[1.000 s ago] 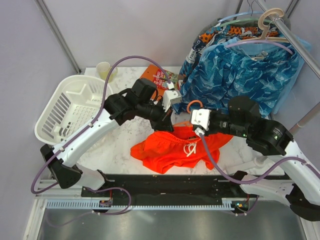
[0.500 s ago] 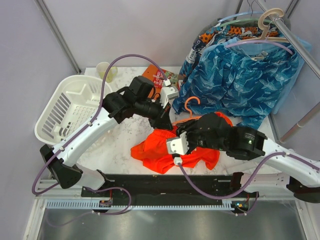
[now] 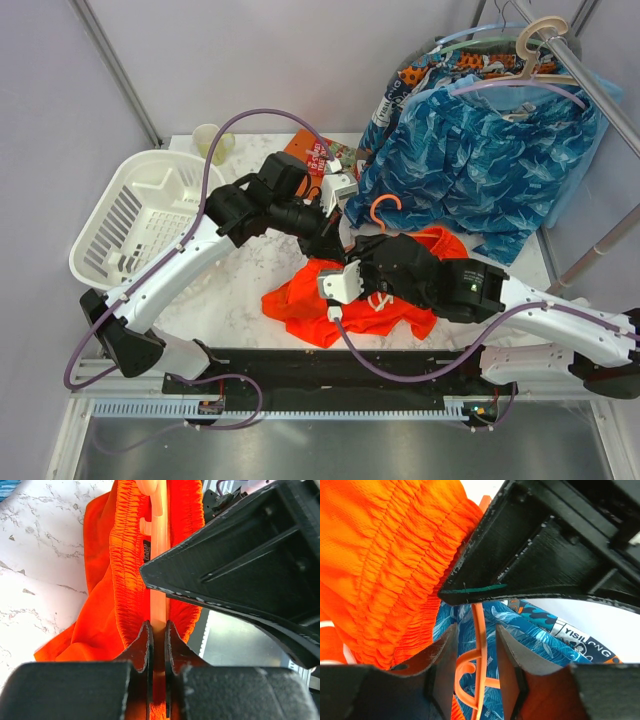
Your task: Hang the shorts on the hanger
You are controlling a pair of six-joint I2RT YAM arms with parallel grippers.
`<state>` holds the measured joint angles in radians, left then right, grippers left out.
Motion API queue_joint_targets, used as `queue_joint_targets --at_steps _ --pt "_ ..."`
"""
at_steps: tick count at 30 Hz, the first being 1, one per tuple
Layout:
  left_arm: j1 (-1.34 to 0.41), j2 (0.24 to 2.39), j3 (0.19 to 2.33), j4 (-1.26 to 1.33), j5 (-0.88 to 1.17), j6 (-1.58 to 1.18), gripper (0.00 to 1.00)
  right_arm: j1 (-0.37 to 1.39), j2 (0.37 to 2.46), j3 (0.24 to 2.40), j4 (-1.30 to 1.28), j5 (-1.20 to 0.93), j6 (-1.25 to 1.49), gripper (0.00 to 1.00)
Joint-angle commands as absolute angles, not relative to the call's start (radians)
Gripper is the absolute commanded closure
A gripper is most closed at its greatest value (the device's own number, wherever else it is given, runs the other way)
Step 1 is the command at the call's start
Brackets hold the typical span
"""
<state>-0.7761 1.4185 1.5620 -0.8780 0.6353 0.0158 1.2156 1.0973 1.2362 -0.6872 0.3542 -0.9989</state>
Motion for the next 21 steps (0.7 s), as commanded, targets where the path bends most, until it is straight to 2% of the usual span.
queue_joint_targets --at_steps 1,5,8,9,11,12,14,15,16,17,20,21 --pt "-0.773 1.384 1.571 -0.787 0.701 -0.031 0.98 1.226 1.115 1.232 -0.631 0.407 -0.997 0.60" --pt "-0.772 1.382 1.574 -0.778 0.716 -0.044 0.98 1.232 1.143 1.230 -0.606 0.411 -1.005 0.64" --pt "-0.772 1.371 1.566 -0.775 0.726 -0.051 0.98 1.232 1.132 1.203 -0.577 0.439 -1.019 0.86" --pt "-0.772 1.368 1.559 -0.772 0.730 -0.051 0.98 1.232 1.128 1.200 -0.580 0.446 -1.022 1.00" --pt "-0.767 1.358 1.549 -0.769 0.755 -0.054 0.98 1.232 1.109 1.206 -0.592 0.446 -1.012 1.00" --pt "-0.764 1.347 1.542 -0.767 0.761 -0.055 0.94 1.232 1.103 1.210 -0.609 0.451 -1.017 1.00" --pt "-0.752 1.335 1.536 -0.764 0.775 -0.060 0.77 1.232 1.077 1.216 -0.617 0.480 -1.034 1.00" --pt "-0.732 1.324 1.537 -0.764 0.781 -0.063 0.58 1.232 1.068 1.218 -0.624 0.488 -1.046 1.00" --pt "-0.718 1.319 1.540 -0.762 0.791 -0.067 0.49 1.232 1.056 1.218 -0.627 0.497 -1.072 1.00" --pt "-0.703 1.313 1.542 -0.758 0.799 -0.077 0.34 1.235 1.036 1.224 -0.637 0.518 -1.083 1.00" --pt "-0.634 1.287 1.562 -0.741 0.845 -0.093 0.06 1.233 1.003 1.238 -0.679 0.567 -1.133 1.00" --pt "-0.603 1.278 1.571 -0.726 0.859 -0.095 0.01 1.235 0.994 1.242 -0.701 0.578 -1.147 1.00"
